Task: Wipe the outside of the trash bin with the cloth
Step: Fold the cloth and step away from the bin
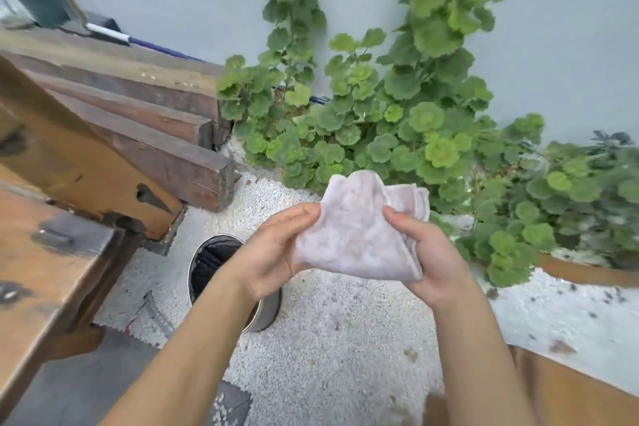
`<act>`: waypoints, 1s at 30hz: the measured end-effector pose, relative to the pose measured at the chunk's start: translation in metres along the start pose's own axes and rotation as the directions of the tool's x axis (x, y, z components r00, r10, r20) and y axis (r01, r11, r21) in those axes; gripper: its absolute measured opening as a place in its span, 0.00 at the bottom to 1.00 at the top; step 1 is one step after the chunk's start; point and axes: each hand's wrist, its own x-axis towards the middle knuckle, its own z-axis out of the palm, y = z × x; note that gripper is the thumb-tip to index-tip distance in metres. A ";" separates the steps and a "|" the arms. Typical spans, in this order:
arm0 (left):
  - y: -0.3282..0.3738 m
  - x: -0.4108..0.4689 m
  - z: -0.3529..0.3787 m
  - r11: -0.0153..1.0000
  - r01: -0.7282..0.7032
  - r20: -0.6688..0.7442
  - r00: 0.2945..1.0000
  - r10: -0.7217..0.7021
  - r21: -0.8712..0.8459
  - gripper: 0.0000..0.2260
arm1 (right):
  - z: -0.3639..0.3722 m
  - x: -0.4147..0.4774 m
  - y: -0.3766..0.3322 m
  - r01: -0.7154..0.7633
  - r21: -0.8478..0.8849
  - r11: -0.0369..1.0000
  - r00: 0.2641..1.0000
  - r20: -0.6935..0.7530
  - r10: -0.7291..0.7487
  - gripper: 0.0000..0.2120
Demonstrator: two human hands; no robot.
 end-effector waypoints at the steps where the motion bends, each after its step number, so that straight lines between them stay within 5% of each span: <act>1: 0.016 -0.010 0.020 1.000 -0.012 -0.002 1.000 0.012 0.029 0.12 | 0.007 -0.014 -0.019 -0.005 -0.060 0.998 1.000 -0.029 0.004 0.13; 9: 0.131 -0.106 0.163 0.974 -0.141 -0.147 0.975 0.168 0.180 0.14 | 0.077 -0.138 -0.163 0.071 -0.378 0.923 0.997 0.043 -0.059 0.11; 16: 0.185 -0.204 0.214 0.969 -0.208 -0.267 0.934 0.238 0.136 0.14 | 0.148 -0.206 -0.208 0.185 -0.521 0.833 0.982 0.138 -0.132 0.12; 22: 0.183 -0.301 0.192 0.961 -0.263 -0.383 0.882 0.274 0.083 0.15 | 0.212 -0.246 -0.165 0.234 -0.632 0.738 0.961 0.266 -0.077 0.14; 30: 0.114 -0.460 0.098 0.948 -0.319 -0.631 0.739 0.237 -0.017 0.16 | 0.299 -0.287 -0.014 0.292 -0.778 0.556 0.908 0.408 0.095 0.15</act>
